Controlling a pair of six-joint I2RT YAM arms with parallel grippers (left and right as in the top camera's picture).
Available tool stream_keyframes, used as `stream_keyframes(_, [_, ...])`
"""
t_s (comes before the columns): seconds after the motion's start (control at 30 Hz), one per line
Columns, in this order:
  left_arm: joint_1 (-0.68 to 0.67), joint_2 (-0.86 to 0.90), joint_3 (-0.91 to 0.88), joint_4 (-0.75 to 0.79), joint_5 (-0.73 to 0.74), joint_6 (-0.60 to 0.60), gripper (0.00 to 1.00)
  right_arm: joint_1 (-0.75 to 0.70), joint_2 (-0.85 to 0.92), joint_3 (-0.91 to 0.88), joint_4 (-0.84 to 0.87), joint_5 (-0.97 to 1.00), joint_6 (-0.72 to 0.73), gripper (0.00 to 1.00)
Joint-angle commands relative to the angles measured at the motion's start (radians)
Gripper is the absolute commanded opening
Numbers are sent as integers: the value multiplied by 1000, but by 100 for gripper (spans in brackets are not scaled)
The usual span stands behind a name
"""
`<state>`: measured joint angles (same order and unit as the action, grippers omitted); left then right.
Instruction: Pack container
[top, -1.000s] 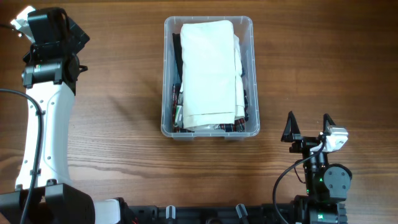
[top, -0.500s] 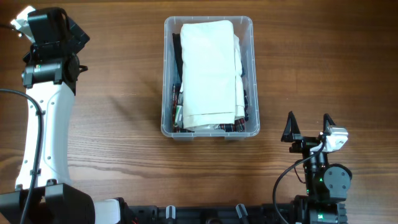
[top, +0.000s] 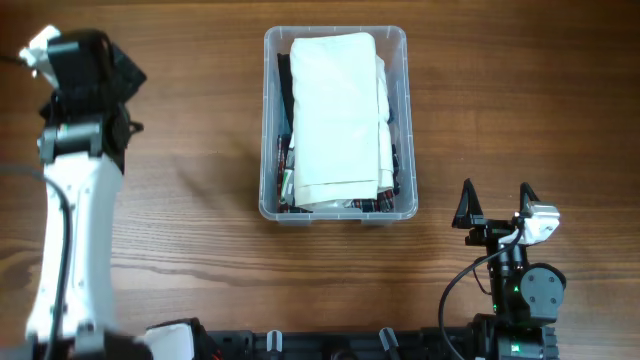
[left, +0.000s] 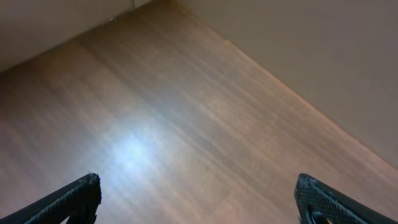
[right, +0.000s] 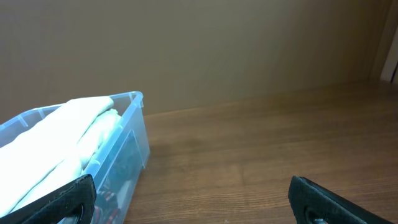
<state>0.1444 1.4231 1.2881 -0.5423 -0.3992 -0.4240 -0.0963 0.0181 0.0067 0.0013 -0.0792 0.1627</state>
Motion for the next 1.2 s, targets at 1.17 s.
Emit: stream_keyframes(1.17, [-89,-1288,-1168,313,158,2,100,-6,-13,-2,5,-19,-3,100])
